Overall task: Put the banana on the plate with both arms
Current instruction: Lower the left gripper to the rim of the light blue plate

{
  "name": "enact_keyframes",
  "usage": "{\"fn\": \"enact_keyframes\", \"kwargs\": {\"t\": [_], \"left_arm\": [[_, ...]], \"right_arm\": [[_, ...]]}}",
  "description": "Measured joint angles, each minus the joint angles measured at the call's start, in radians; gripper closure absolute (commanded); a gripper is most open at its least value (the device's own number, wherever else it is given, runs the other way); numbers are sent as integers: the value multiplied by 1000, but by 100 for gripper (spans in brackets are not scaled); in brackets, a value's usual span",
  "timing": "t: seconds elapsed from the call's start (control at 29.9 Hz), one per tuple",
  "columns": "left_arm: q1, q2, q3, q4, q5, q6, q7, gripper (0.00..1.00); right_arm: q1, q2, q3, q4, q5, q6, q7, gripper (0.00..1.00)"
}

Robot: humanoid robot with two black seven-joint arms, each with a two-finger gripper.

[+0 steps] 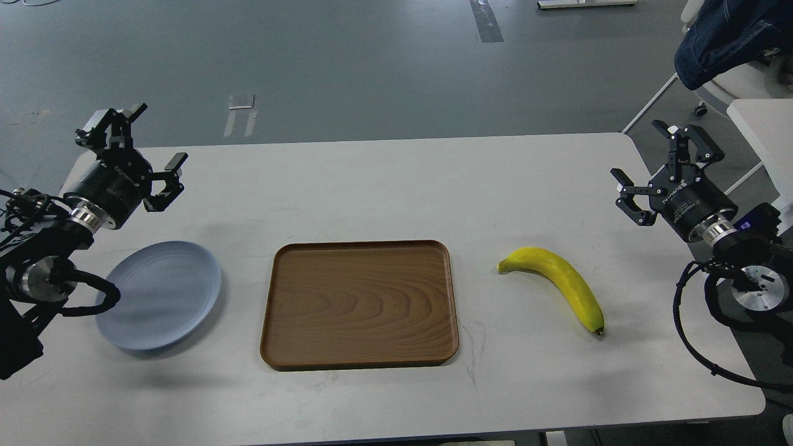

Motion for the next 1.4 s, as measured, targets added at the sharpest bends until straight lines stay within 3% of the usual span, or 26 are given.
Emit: {"fn": "enact_keyframes", "kwargs": {"t": [0.33, 0.57, 0.8, 1.24, 1.4], "left_arm": [[7, 3, -1, -1, -1, 0, -5, 0], [-7, 7, -1, 67, 7, 0, -41, 0], [-30, 25, 0, 26, 182, 0, -42, 0], [-29, 351, -2, -379, 877, 0, -42, 0], [-16, 457, 3, -469, 1242, 3, -42, 0]], "right_arm": [[-3, -1, 0, -1, 0, 0, 0, 0], [-5, 1, 0, -1, -1, 0, 0, 0], [-5, 2, -3, -1, -1, 0, 0, 0], [-11, -3, -6, 0, -3, 0, 0, 0], [-11, 0, -5, 0, -3, 0, 0, 0]]}}
